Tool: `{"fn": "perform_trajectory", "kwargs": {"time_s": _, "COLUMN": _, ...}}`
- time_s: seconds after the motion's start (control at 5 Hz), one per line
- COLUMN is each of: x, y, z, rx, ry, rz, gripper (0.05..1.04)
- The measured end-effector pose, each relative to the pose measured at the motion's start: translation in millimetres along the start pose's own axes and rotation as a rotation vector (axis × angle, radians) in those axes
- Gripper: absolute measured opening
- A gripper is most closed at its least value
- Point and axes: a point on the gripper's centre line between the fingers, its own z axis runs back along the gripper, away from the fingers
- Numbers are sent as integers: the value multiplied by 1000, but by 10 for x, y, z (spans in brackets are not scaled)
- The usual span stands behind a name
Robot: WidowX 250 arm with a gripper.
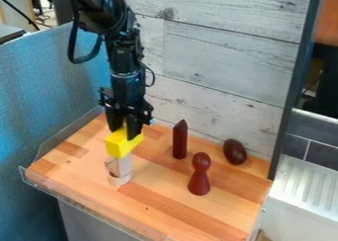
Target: Pick up the yellow block from on top of the tower and place it on the table
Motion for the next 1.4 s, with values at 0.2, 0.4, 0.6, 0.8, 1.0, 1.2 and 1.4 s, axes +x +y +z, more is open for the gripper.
{"fn": "perform_trajectory", "kwargs": {"time_s": 0.2, "x": 146, "y": -35, "z": 130, "rx": 13, "ry": -32, "rz": 19, "gripper": 517}}
{"fn": "perform_trajectory", "kwargs": {"time_s": 0.4, "x": 219, "y": -81, "z": 301, "rx": 29, "ry": -55, "rz": 44, "gripper": 517}}
{"fn": "perform_trajectory", "kwargs": {"time_s": 0.6, "x": 291, "y": -222, "z": 311, "rx": 67, "ry": -58, "rz": 49, "gripper": 516}}
{"fn": "perform_trajectory", "kwargs": {"time_s": 0.8, "x": 294, "y": -415, "z": 191, "rx": 103, "ry": -58, "rz": 31, "gripper": 516}}
{"fn": "perform_trajectory", "kwargs": {"time_s": 1.0, "x": 178, "y": -557, "z": 1, "rx": 129, "ry": -37, "rz": 17, "gripper": 517}}
{"fn": "perform_trajectory", "kwargs": {"time_s": 1.2, "x": 82, "y": -607, "z": -121, "rx": 158, "ry": -28, "rz": 32, "gripper": 516}}
{"fn": "perform_trajectory", "kwargs": {"time_s": 1.4, "x": -111, "y": -641, "z": -272, "rx": 173, "ry": 10, "rz": 66, "gripper": 517}}
